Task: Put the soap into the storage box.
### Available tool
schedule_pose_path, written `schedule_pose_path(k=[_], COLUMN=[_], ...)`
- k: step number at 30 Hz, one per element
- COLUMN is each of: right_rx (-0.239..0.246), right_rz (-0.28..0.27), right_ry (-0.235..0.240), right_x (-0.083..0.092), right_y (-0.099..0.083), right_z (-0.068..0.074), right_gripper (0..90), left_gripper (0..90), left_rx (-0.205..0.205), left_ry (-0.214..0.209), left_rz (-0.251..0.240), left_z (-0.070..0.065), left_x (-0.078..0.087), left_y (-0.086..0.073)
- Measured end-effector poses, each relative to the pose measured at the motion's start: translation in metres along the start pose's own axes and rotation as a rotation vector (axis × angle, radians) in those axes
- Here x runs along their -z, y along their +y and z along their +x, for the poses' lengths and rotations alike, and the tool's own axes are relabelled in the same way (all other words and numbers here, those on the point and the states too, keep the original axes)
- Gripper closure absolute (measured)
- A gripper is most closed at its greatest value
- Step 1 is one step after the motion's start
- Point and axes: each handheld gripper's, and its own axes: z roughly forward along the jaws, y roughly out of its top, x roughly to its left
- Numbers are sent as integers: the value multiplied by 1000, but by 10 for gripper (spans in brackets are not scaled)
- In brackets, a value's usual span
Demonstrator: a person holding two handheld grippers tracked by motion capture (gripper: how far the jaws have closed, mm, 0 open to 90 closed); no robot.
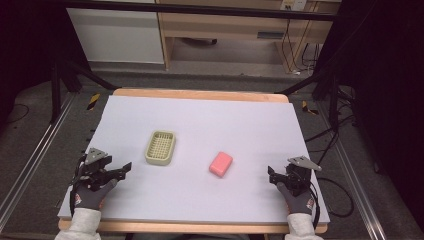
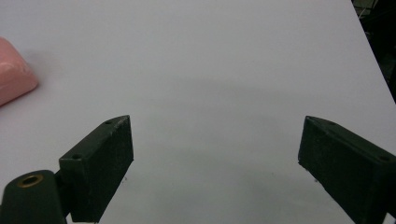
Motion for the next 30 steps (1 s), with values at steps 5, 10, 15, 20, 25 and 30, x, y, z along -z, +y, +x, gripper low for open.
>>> schedule_pose_path(k=[5,10,15,20,25,30], right_rx=[22,28,29,30,32,36], right_rz=[5,0,2,0,-3,-4], right_ry=[-4,-1,-4,-6,-10,-13], right_x=[0,0,0,0,0,0], right_y=[-1,0,-1,-1,-1,-1], right_z=[4,4,5,6,6,7], right_gripper=[93,82,79,77,75,74], left_gripper=[214,220,221,222,222,222], left_rx=[-16,-27,-40,-56,-69,-79], left_ry=[-23,-53,-67,-81,-91,-104], left_rz=[2,10,13,11,12,7], left_z=[-9,-19,-27,-36,-42,-48], left_x=[0,-2,-3,-4,-4,-3], left_y=[2,4,5,7,8,10])
